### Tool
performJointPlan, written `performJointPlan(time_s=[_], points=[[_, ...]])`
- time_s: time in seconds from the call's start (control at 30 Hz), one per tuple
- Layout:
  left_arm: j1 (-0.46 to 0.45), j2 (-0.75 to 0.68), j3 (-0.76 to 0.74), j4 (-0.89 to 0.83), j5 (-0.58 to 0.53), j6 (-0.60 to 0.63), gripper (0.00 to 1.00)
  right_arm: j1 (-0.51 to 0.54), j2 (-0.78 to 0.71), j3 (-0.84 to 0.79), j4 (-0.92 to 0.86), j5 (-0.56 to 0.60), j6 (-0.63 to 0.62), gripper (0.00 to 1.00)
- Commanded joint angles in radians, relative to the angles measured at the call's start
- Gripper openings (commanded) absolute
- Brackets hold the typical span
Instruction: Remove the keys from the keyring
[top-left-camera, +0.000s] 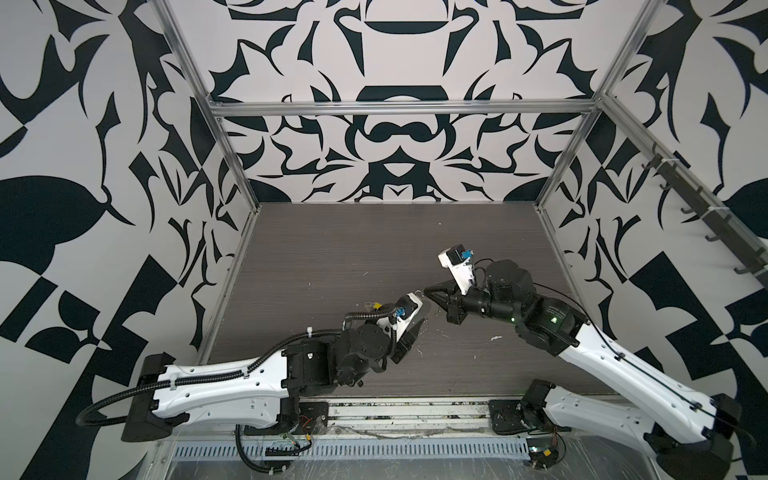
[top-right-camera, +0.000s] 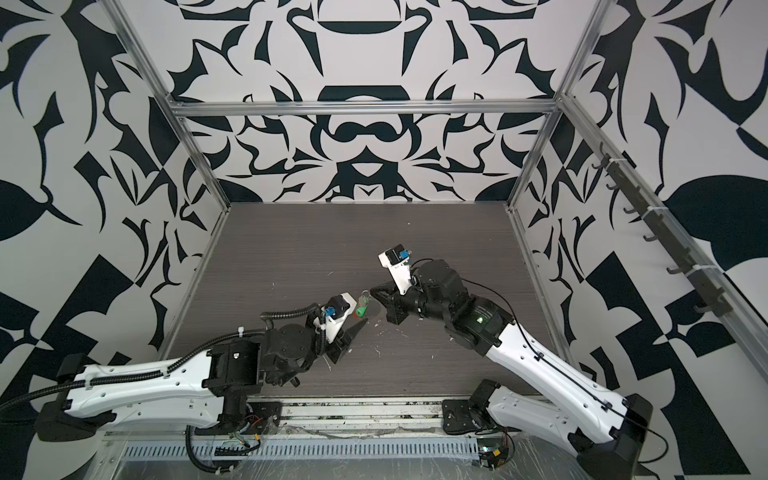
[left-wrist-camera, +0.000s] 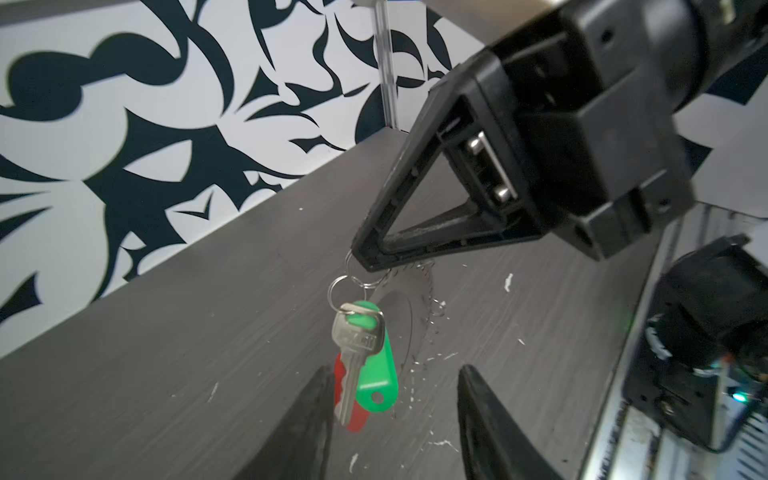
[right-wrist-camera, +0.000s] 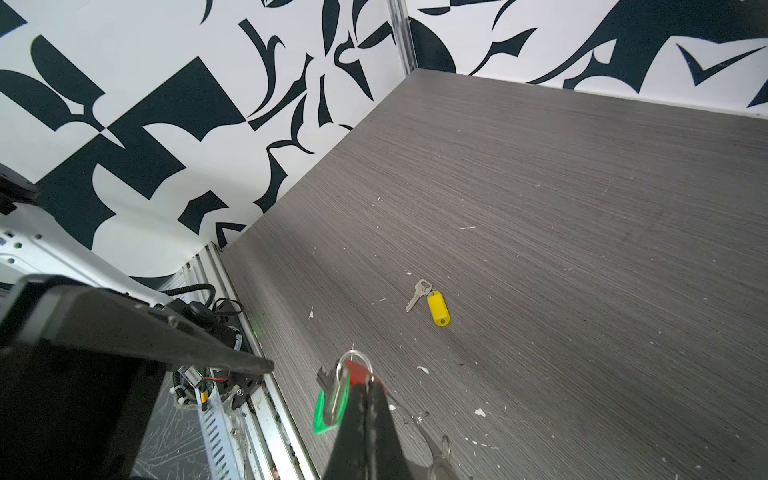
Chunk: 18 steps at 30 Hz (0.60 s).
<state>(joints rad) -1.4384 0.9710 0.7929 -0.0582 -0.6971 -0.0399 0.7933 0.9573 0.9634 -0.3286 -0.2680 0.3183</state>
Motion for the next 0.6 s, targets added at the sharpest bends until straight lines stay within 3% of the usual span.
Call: performJointPlan(time_s=[0.0, 0.1, 0.17, 0.57], points=[[-0.026, 0.018, -0.015, 0.125, -0.131, 0.096, 0.53, -0.002, -0.008, 0.045, 0.055, 0.006, 0.012, 0.0], [-0.046, 0.05, -0.015, 0.138, -0.169, 0.138, 0.55, -0.002, -0.009, 0.049, 0.056, 0.002, 0.01, 0.0], [-0.057, 0.084, -0.009, 0.143, -0.22, 0.177, 0.7, -0.003, -0.009, 0.051, 0.057, -0.008, 0.009, 0.0], [-0.065, 0.196, -0.002, 0.223, -0.432, 0.312, 0.68, -0.002, -0.012, 0.061, 0.051, -0.027, 0.004, 0.0]])
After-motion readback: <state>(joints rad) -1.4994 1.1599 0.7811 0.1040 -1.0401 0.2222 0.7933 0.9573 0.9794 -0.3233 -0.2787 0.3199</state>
